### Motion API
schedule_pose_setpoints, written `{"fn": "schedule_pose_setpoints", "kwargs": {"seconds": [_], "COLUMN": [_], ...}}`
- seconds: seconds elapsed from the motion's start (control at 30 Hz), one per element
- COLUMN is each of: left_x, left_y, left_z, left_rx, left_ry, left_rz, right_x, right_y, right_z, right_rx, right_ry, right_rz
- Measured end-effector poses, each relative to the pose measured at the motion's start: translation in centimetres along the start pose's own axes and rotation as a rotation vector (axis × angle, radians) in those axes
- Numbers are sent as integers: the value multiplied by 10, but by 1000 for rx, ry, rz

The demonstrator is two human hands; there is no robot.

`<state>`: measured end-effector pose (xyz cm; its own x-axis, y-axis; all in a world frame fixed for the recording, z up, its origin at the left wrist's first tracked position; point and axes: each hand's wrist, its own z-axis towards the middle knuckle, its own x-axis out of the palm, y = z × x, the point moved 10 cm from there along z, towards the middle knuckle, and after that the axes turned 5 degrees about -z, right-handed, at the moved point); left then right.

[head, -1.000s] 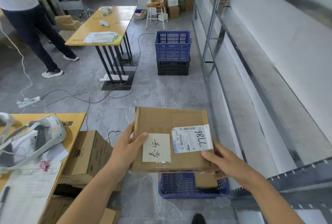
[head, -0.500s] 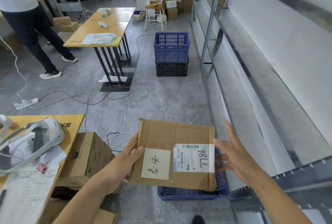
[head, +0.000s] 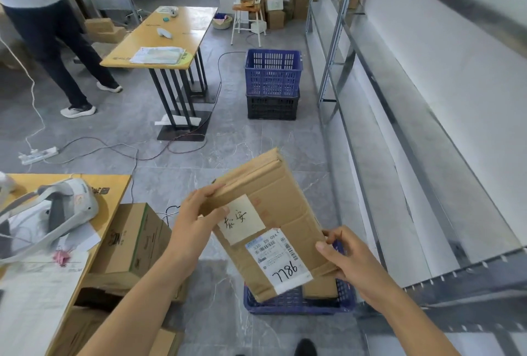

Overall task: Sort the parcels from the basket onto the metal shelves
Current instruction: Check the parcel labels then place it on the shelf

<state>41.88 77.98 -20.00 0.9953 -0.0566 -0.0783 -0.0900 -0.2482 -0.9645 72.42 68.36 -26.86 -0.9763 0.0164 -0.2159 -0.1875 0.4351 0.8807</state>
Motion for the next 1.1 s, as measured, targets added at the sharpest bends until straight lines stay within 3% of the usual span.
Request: {"fn": "schedule_pose_setpoints", "kwargs": {"seconds": [0.23,0.5,0.7,1.1], "left_x": [26,49,73,144], "left_y": [15,38,39,20], "left_z": [-6,-14,-15,7], "left_rx": [-43,-173,-219,-190], "left_ry": [63,149,185,281], "left_rz": [-103,-87,-112,-112], "right_x": [26,17,-9,-71], "right_y": [0,8,2,6], "right_z": [-6,-16,-14,-10], "right_rx": [9,-15,-2,-39], "right_ry": [109,135,1,-56], "right_rz": [67,-241,108,222]}}
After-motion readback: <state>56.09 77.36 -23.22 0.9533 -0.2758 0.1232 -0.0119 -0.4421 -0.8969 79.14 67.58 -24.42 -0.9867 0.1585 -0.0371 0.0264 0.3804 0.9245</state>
